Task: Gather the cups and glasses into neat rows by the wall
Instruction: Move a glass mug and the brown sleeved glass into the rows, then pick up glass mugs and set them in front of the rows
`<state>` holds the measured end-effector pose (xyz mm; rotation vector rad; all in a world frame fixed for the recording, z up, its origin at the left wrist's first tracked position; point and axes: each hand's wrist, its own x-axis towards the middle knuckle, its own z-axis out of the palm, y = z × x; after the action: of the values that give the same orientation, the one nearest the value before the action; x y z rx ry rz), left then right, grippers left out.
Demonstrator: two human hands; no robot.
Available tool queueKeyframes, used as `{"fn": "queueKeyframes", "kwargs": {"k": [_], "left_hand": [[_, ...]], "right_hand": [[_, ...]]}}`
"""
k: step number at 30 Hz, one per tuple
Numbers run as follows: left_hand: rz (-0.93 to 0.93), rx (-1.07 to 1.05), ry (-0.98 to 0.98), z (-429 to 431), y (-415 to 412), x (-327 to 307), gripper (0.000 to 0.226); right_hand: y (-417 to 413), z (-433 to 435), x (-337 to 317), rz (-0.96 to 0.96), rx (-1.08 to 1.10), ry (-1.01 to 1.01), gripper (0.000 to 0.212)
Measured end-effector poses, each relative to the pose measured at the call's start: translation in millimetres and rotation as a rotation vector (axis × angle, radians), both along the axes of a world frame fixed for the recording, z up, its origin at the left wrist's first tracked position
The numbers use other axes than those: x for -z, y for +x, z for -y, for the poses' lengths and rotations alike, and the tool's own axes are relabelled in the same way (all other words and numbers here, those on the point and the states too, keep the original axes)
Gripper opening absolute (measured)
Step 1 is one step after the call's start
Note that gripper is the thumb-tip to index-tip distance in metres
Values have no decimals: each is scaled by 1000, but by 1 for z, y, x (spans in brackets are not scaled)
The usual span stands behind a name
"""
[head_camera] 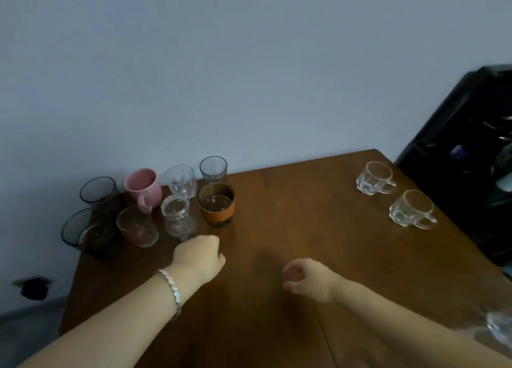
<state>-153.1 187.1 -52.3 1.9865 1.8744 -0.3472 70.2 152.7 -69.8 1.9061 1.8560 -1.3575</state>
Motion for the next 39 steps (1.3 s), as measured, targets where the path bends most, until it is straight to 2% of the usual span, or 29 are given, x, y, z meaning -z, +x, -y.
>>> {"fn": "queueKeyframes", "kwargs": {"k": [2, 6, 10, 13, 16, 19, 22, 25, 28, 31, 35, 39], "left_hand": [[53, 30, -82, 26, 27, -6, 28], [122, 90, -114, 74, 90, -13, 30], [212, 99, -133, 116, 156, -13, 30], [255, 76, -108, 144, 200, -17, 30], [262, 38, -81, 168, 232, -19, 29], [242, 0, -73, 190, 248, -17, 31], [215, -48, -81, 212, 258, -15, 36], [218, -84, -93, 229, 269, -9, 54], [193, -70, -100, 239, 285, 6, 80], [173, -49, -135, 242, 297, 24, 94], [141, -65, -148, 245, 305, 39, 88], [245, -176, -103, 246, 291, 42, 86]], "right_hand": [[35, 36, -11, 25, -44, 12, 41], [109, 93, -30, 114, -103, 87, 37], [192, 130, -42, 195, -30, 183, 34], [249, 144, -40, 264, 71, 253, 47], [283, 151, -23, 257, 222, 126, 79], [292, 157, 3, 243, 158, 12, 97], [293, 164, 21, 249, 214, 55, 85], [296, 169, 26, 205, 306, 151, 69], [304, 168, 19, 144, 330, 184, 68], [312, 166, -1, 131, 310, 255, 77], [312, 166, -34, 83, 253, 361, 86], [292, 164, -52, 24, 187, 423, 85]]}}
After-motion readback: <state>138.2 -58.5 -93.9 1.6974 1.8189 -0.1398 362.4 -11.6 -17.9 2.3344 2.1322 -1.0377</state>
